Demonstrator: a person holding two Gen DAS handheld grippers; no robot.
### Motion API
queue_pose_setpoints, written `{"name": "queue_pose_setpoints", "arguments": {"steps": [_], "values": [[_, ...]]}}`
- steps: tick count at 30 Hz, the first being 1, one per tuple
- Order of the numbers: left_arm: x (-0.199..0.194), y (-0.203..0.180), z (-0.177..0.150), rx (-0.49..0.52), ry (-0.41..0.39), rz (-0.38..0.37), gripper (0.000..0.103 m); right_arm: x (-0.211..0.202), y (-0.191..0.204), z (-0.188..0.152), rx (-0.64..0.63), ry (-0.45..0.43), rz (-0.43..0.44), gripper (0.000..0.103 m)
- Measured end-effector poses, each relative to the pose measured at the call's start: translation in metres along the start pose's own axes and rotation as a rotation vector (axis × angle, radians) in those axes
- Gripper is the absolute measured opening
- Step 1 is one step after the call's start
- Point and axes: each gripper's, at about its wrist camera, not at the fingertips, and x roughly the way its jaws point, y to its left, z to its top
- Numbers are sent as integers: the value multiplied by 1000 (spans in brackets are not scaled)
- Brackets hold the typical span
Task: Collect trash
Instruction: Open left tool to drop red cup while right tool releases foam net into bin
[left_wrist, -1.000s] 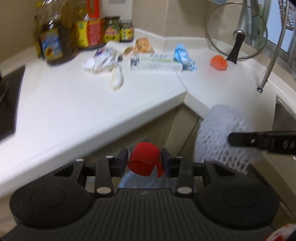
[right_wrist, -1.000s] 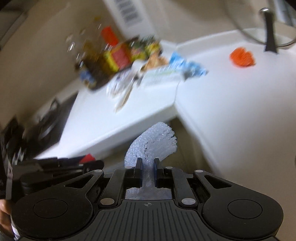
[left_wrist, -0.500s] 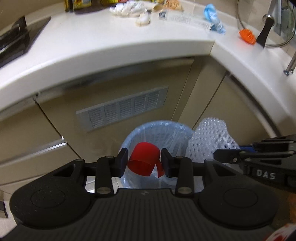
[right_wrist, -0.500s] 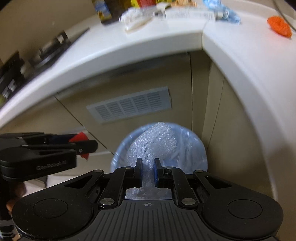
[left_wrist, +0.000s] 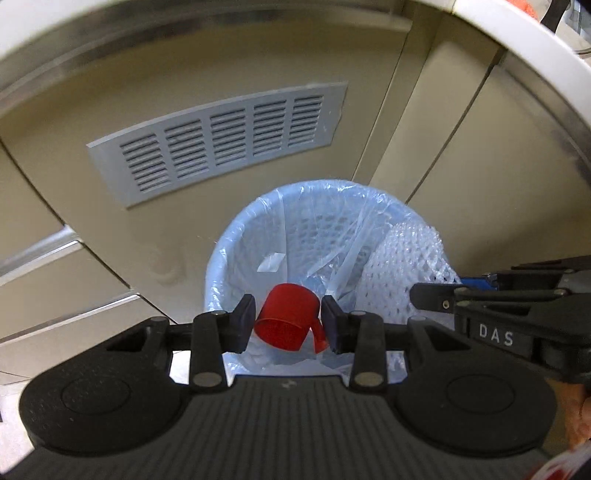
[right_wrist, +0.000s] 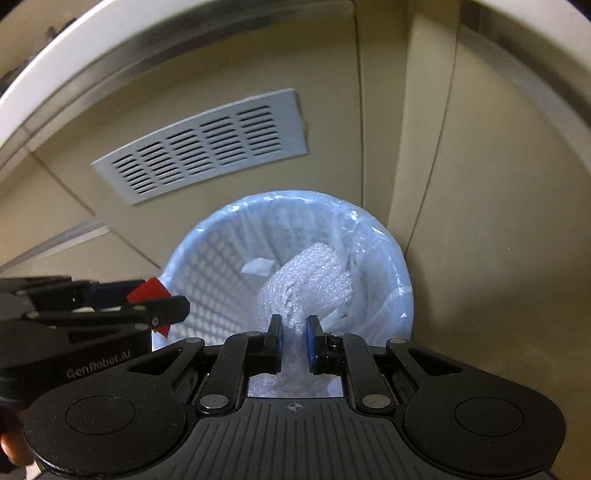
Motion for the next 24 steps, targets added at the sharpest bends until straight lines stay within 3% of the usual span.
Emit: {"name": "queue_pose_setpoints", "arguments": {"steps": [10, 16, 24], "values": [[44, 2, 5, 6, 42, -32, 36, 34, -12, 5, 90, 15, -24, 12], [51, 3, 7, 12, 46, -57, 51, 39, -18, 6, 127, 24, -28, 12], [52, 5, 10, 37, 49, -48, 51, 44, -15, 9, 128, 29, -27, 12]]}}
